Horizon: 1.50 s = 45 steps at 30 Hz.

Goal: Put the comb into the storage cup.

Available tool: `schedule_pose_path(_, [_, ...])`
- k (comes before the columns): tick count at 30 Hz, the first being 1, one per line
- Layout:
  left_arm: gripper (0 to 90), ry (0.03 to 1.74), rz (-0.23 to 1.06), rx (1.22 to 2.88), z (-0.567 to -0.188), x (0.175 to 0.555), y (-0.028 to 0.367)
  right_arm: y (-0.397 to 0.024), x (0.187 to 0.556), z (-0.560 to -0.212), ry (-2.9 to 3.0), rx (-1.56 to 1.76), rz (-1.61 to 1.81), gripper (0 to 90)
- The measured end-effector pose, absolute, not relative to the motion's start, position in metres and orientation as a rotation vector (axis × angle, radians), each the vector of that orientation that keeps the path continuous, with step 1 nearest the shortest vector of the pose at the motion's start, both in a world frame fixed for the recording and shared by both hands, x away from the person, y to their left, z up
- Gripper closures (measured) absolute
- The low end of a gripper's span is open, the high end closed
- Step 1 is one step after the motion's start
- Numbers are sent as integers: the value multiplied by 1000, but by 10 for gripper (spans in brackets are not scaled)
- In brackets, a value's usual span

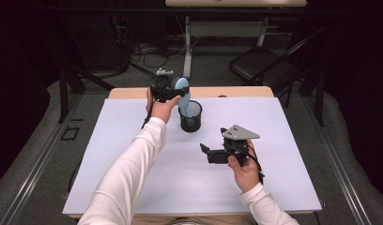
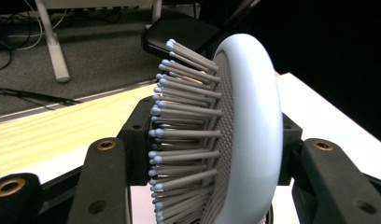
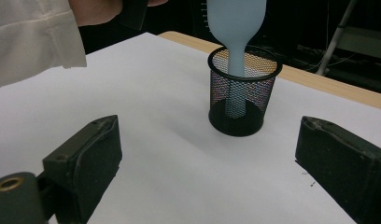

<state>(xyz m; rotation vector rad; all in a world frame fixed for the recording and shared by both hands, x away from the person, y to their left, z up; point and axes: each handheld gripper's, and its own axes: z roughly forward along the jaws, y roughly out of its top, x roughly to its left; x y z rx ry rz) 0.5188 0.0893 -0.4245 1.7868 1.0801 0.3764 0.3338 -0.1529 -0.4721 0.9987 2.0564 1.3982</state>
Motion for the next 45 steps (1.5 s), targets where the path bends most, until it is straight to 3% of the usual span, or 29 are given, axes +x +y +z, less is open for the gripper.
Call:
schedule_pose_path(18, [471, 1061, 388, 1791, -425, 517, 85, -152, 334, -472, 2059, 998, 1399, 69])
schedule_pose_path(31, [437, 1049, 325, 1772, -427, 515, 80, -152, 334, -473, 2060, 998, 1397, 69])
schedule_pose_path(45, [320, 1098, 265, 1721, -431, 517, 81, -152, 334, -473, 2061, 999, 1395, 70])
